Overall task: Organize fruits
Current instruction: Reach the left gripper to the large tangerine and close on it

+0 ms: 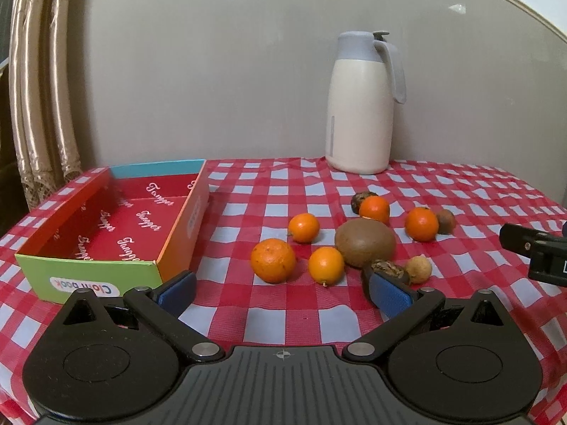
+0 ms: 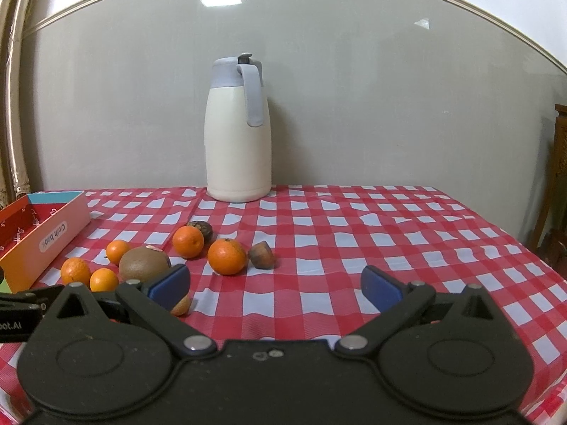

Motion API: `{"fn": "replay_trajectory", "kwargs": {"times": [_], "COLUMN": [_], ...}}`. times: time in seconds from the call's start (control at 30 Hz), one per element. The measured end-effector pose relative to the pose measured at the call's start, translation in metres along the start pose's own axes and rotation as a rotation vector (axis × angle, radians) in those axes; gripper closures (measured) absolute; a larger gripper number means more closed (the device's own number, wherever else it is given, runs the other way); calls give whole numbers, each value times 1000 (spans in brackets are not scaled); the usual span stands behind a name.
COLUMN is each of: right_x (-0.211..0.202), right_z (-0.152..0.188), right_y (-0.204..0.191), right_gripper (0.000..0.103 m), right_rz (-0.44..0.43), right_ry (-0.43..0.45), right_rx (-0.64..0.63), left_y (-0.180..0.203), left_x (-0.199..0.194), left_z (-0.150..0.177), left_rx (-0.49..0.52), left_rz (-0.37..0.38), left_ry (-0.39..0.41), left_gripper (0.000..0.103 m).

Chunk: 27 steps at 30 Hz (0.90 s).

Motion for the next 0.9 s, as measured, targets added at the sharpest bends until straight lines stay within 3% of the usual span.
{"fn": "replay_trajectory", "kwargs": {"times": [0.9], "right_x": [14], "right_z": [0], "right_y": [12], "right_gripper": [0], "right_rz": [35], "right_ry": [-16], "right_rx": [25], "left_y": [9], "left_x": [31], "left_z": [-8], "left_rx": [11], "left_rz": [7], "left_ry": [-35], "left_gripper": [0]}}
Point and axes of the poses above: each gripper's, at about its wrist camera, not at the fingertips, and x roughly the way its jaws point, y to its right, z to its underside, the point moved 8 cm from there along x, roughly the way its jaws point, and after that the axes turned 12 degrees about z, right-handed, at the moved point
